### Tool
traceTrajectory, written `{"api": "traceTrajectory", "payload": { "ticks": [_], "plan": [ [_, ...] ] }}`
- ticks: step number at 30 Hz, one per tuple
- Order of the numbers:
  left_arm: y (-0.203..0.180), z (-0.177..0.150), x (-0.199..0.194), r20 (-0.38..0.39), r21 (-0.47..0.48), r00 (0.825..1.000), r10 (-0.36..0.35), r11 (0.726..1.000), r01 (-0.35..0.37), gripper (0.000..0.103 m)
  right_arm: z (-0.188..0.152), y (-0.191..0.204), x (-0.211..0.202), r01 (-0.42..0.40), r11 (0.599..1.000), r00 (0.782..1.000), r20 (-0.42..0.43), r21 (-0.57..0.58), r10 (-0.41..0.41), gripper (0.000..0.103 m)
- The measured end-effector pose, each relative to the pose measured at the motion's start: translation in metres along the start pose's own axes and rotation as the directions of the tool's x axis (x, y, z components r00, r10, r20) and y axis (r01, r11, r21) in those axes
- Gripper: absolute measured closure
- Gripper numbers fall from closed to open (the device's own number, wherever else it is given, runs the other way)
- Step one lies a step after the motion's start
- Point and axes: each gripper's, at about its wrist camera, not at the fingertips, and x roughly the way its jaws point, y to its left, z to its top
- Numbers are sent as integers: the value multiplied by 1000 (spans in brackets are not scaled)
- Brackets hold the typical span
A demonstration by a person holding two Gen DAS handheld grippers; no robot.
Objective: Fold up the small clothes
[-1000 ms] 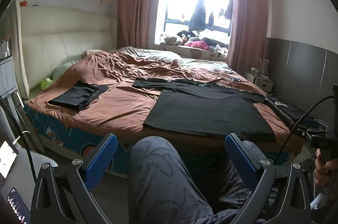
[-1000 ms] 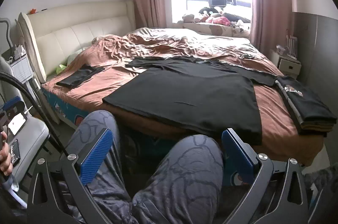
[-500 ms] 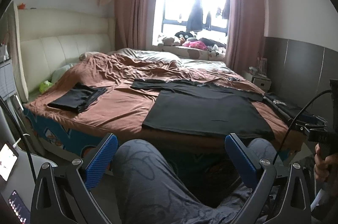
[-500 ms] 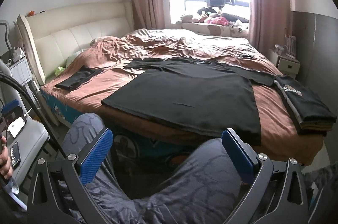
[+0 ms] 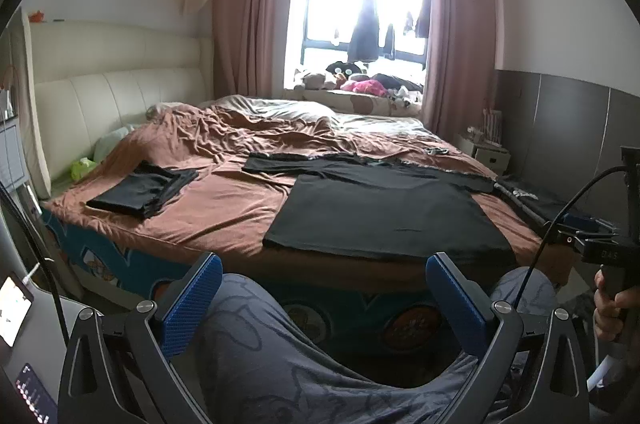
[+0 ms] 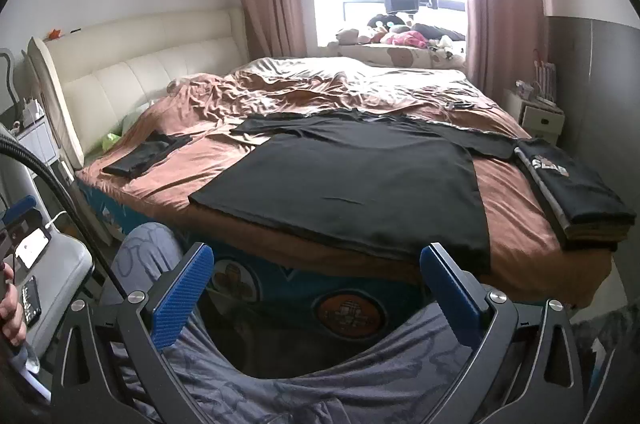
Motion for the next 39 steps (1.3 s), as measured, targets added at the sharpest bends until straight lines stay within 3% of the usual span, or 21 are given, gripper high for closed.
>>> {"api": "traceTrajectory", "payload": {
  "ticks": [24,39],
  "plan": [
    [4,11,5,9,10,999,-31,999,31,0,7,-3,1,24,1000,1000,5,4,-25,0],
    [25,41,67,-1,-43,999,-32,999,32,0,62,1,60,32,999,998,-52,-30,-33,0]
  ]
}}
